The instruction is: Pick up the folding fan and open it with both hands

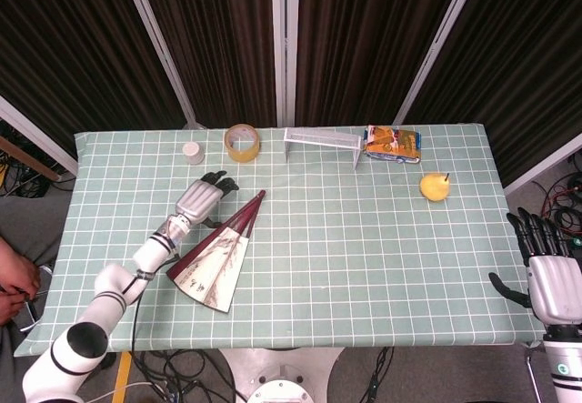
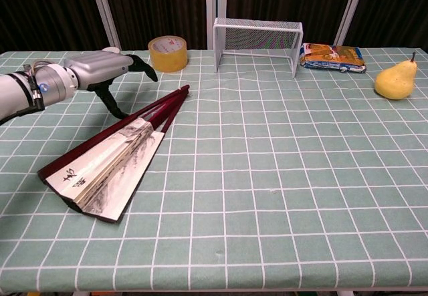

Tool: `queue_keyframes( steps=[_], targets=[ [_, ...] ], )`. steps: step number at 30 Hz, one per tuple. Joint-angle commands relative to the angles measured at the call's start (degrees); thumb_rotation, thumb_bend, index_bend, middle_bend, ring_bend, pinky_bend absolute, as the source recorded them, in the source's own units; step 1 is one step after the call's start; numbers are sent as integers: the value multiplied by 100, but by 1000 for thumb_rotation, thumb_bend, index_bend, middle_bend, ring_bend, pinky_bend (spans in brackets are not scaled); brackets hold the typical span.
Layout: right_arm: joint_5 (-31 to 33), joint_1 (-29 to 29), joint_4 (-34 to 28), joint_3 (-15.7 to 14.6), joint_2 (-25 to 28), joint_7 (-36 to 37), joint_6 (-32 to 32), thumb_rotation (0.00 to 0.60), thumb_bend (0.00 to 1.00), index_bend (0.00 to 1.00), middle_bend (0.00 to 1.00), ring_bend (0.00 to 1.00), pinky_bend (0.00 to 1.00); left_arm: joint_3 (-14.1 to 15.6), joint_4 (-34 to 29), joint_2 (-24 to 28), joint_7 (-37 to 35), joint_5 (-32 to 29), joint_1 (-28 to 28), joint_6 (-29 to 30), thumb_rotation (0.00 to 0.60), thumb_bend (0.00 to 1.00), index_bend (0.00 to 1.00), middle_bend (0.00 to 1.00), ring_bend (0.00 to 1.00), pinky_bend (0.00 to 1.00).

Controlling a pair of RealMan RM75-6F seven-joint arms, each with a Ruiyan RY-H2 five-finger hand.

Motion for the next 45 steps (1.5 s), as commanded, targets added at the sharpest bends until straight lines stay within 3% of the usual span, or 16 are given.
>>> queue_keyframes(
  steps=[1, 16, 18, 23, 25, 32, 36, 38, 41, 45],
  targets=[
    [8, -1, 12, 4, 0, 7, -2, 600, 124, 0, 0, 0, 0, 30, -112, -35, -142, 19, -77, 131, 600, 42, 222, 169, 71, 162],
    [58, -20, 114, 12, -19, 130, -21, 600, 124, 0, 0, 0, 0, 123, -638, 283, -687, 60, -307, 411, 600, 52, 239, 169, 71, 161],
    [51, -14, 125, 11, -28, 139, -30, 600, 124, 0, 0, 0, 0, 169, -905, 447, -853, 100, -372, 378, 600, 107, 259, 169, 71, 161],
    [26, -15, 143, 4, -39, 155, -28, 600, 124, 0, 0, 0, 0, 340, -1627, 843, -910, 274, -592, 217, 600, 363, 332, 169, 71, 157],
    [27, -29, 151, -1, -36, 168, -13, 600, 124, 0, 0, 0, 0, 400, -1918, 961, -792, 328, -686, 101, 600, 401, 336, 169, 71, 156],
    [43, -104, 164, -8, 6, 222, 71, 600, 123, 0, 0, 0, 0, 302, -1558, 776, 334, 224, -728, -9, 600, 364, 320, 169, 72, 156],
    [61, -108, 167, -11, 6, 235, 50, 600, 124, 0, 0, 0, 0, 261, -1584, 839, 198, 61, -678, -214, 600, 281, 320, 169, 72, 158],
    [72, -101, 176, -12, -9, 235, 27, 600, 124, 0, 0, 0, 0, 134, -1830, 968, -31, -128, -647, -318, 600, 262, 319, 204, 121, 193],
    [54, -87, 179, -15, -24, 233, 6, 600, 124, 0, 0, 0, 0, -109, -2533, 1309, -583, -528, -663, -758, 600, 260, 328, 346, 313, 346],
    [18, -94, 182, -16, -26, 241, 35, 600, 124, 0, 0, 0, 0, -232, -3298, 1751, -729, -884, -853, -1610, 600, 257, 358, 429, 404, 463]
  ],
)
